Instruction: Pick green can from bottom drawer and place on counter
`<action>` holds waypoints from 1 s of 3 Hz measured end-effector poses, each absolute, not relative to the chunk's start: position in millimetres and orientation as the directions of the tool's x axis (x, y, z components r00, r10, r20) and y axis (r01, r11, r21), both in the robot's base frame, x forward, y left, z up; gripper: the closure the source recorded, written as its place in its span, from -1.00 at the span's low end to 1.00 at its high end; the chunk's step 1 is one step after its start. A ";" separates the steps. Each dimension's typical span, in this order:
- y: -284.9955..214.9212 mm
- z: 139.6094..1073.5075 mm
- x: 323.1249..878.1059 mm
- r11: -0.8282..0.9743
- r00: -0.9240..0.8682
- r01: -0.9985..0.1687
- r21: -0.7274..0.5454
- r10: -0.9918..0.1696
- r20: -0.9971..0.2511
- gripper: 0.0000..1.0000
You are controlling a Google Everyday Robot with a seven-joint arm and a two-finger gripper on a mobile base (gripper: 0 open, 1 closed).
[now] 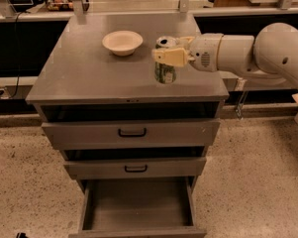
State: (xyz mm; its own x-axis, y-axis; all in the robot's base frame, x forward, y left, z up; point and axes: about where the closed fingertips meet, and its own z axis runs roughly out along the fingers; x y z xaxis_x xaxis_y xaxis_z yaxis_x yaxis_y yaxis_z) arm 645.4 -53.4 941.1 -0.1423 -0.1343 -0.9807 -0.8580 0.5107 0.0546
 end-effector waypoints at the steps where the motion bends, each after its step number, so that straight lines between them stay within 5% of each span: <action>1: -60.9 930.2 664.2 0.614 -0.166 -0.786 0.070 -0.100 -0.981 0.03; 3: -66.3 911.2 675.2 0.680 -0.222 -0.725 0.112 -0.077 -0.972 -0.90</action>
Offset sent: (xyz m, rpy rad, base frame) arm 0.0408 -0.0314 -0.0561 0.0156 0.1272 -0.3356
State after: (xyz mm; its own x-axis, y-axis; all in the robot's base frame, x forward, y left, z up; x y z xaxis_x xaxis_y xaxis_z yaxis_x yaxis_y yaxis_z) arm 675.2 -66.3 911.2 -0.2225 -0.0767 -0.9719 -0.7245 0.6801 0.1122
